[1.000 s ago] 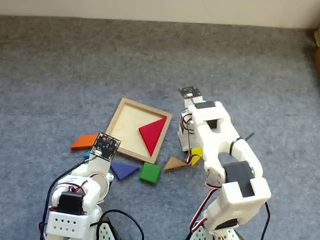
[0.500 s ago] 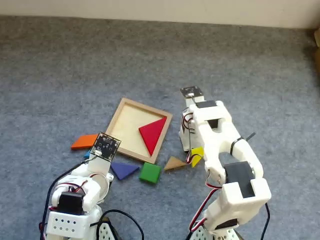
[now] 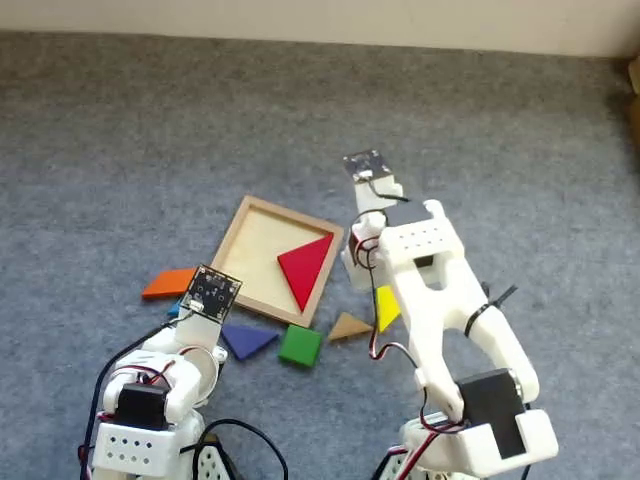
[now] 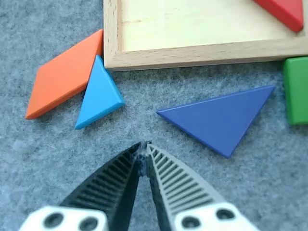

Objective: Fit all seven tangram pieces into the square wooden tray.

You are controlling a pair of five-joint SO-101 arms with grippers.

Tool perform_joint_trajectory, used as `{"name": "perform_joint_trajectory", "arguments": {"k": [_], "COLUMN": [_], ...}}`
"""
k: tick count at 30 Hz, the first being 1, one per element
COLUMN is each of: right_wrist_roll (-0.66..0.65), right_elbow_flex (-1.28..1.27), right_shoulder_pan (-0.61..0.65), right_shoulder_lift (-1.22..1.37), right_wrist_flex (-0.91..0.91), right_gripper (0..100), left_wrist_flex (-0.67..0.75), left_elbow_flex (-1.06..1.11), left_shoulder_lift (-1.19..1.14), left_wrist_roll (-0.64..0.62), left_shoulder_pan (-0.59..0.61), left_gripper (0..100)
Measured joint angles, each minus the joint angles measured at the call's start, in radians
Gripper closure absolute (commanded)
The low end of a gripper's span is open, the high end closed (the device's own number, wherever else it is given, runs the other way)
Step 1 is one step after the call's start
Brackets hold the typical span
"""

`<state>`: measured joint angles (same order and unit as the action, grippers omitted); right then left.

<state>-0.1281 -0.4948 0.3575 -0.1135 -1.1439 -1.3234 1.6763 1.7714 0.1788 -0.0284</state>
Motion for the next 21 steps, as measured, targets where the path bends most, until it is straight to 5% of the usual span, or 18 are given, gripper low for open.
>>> {"name": "perform_joint_trajectory", "arguments": {"k": [5,21], "right_wrist_roll": [0.009,0.054], "right_elbow_flex": [-0.008,-0.054], "right_shoulder_pan": [-0.025,-0.069], "right_shoulder_lift": [0.000,0.219], "right_wrist_flex": [0.000,0.101], "right_gripper": [65.9,65.9], "left_wrist_flex": [0.000,0.000], "left_elbow_flex": [0.000,0.000], "left_shoulder_lift": [0.000,0.000], "left_wrist_roll": [0.000,0.000], "left_shoulder_pan": [0.000,0.000], "left_gripper": [99,99]}}
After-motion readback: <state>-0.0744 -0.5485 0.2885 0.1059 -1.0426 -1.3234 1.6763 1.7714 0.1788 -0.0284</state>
